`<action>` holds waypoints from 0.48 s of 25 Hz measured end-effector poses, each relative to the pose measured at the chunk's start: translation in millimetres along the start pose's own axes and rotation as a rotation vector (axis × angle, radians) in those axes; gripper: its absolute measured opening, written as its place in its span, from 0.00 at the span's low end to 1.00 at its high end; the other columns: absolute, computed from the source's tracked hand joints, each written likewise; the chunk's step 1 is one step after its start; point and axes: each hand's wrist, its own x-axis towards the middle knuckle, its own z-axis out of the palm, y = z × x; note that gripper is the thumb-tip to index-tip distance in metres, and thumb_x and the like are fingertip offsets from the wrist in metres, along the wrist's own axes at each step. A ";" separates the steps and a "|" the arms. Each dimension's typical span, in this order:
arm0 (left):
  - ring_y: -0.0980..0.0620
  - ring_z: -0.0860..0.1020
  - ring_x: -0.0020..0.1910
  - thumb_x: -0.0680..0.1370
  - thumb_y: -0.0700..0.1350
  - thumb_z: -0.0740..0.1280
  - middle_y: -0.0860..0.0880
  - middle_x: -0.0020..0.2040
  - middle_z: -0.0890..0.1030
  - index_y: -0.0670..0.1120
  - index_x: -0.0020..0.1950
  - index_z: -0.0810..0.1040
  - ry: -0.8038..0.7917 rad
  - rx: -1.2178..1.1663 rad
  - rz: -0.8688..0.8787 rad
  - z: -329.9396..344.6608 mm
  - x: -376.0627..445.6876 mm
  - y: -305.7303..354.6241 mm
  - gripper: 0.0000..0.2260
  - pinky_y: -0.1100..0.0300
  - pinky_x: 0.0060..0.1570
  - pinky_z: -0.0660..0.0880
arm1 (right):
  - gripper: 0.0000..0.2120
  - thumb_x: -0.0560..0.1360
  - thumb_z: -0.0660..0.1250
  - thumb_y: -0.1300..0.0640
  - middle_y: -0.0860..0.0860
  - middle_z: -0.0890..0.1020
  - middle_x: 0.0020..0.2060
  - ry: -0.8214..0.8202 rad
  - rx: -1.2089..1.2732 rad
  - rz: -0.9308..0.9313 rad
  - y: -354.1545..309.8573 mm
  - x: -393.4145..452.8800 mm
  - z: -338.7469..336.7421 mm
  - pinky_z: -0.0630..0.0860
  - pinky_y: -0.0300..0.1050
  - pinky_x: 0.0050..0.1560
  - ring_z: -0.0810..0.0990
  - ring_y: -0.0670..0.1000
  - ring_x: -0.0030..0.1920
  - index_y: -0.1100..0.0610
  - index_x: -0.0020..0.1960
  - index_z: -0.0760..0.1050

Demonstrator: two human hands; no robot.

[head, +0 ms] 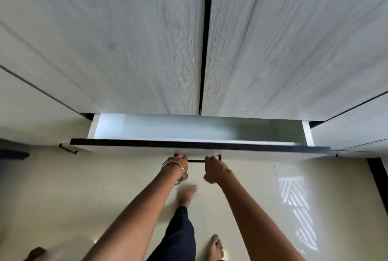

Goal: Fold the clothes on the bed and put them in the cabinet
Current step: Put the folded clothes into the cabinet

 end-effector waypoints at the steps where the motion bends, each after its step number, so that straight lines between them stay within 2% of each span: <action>1: 0.45 0.75 0.64 0.76 0.42 0.64 0.44 0.67 0.74 0.44 0.70 0.70 -0.036 0.043 0.030 3.8 -17.4 7.1 0.21 0.53 0.62 0.74 | 0.20 0.80 0.61 0.57 0.59 0.72 0.68 -0.071 -0.006 -0.081 -0.1 -17.6 -0.9 0.73 0.50 0.63 0.74 0.60 0.66 0.63 0.70 0.67; 3: 0.47 0.81 0.53 0.78 0.44 0.62 0.45 0.59 0.81 0.45 0.64 0.78 -0.070 -0.057 0.132 3.8 -52.8 17.6 0.15 0.61 0.51 0.77 | 0.11 0.81 0.62 0.57 0.62 0.79 0.60 -0.205 0.186 -0.221 1.8 -54.6 -10.2 0.76 0.48 0.51 0.82 0.60 0.55 0.61 0.57 0.78; 4: 0.48 0.83 0.47 0.79 0.45 0.61 0.45 0.54 0.83 0.45 0.59 0.80 -0.067 -0.191 0.171 4.0 -72.7 21.6 0.13 0.65 0.44 0.77 | 0.08 0.80 0.61 0.58 0.63 0.82 0.55 -0.270 0.377 -0.235 5.3 -72.0 -13.9 0.76 0.48 0.44 0.84 0.60 0.49 0.59 0.49 0.79; 5: 0.47 0.83 0.44 0.79 0.46 0.60 0.45 0.50 0.85 0.46 0.54 0.82 0.010 -0.321 0.186 5.2 -93.6 24.7 0.11 0.65 0.41 0.76 | 0.08 0.79 0.61 0.60 0.62 0.83 0.50 -0.257 0.520 -0.230 9.5 -85.9 -14.6 0.76 0.47 0.40 0.85 0.59 0.45 0.58 0.44 0.78; 7: 0.45 0.82 0.47 0.78 0.47 0.62 0.45 0.48 0.84 0.49 0.52 0.82 0.393 -0.492 0.136 18.1 -110.6 23.3 0.09 0.59 0.46 0.78 | 0.09 0.79 0.61 0.61 0.58 0.85 0.43 0.028 0.592 -0.172 19.2 -95.7 -8.9 0.77 0.48 0.42 0.84 0.58 0.43 0.61 0.43 0.79; 8: 0.45 0.81 0.50 0.78 0.46 0.63 0.46 0.50 0.83 0.50 0.53 0.81 0.538 -0.541 0.081 33.0 -115.9 23.8 0.09 0.55 0.50 0.77 | 0.10 0.79 0.62 0.59 0.58 0.85 0.44 0.202 0.539 -0.141 22.3 -98.5 2.9 0.77 0.48 0.45 0.83 0.59 0.46 0.62 0.45 0.79; 9: 0.45 0.79 0.53 0.79 0.47 0.62 0.46 0.52 0.82 0.50 0.55 0.80 0.597 -0.532 0.018 50.6 -119.2 24.9 0.09 0.54 0.53 0.75 | 0.11 0.79 0.62 0.56 0.59 0.84 0.47 0.332 0.468 -0.099 25.7 -99.4 21.3 0.75 0.48 0.49 0.81 0.60 0.51 0.61 0.47 0.79; 10: 0.45 0.77 0.55 0.80 0.48 0.60 0.46 0.54 0.81 0.49 0.56 0.79 0.573 -0.478 -0.050 71.4 -121.0 27.5 0.10 0.53 0.54 0.73 | 0.13 0.80 0.61 0.53 0.59 0.83 0.50 0.389 0.414 -0.049 28.6 -103.2 44.0 0.74 0.49 0.51 0.79 0.61 0.55 0.60 0.50 0.79; 12: 0.45 0.76 0.55 0.81 0.50 0.54 0.46 0.53 0.81 0.47 0.55 0.79 0.444 -0.354 -0.154 115.8 -127.9 33.6 0.15 0.52 0.54 0.70 | 0.18 0.82 0.56 0.49 0.58 0.82 0.53 0.397 0.282 0.047 30.6 -117.3 93.2 0.70 0.52 0.57 0.74 0.60 0.59 0.60 0.53 0.79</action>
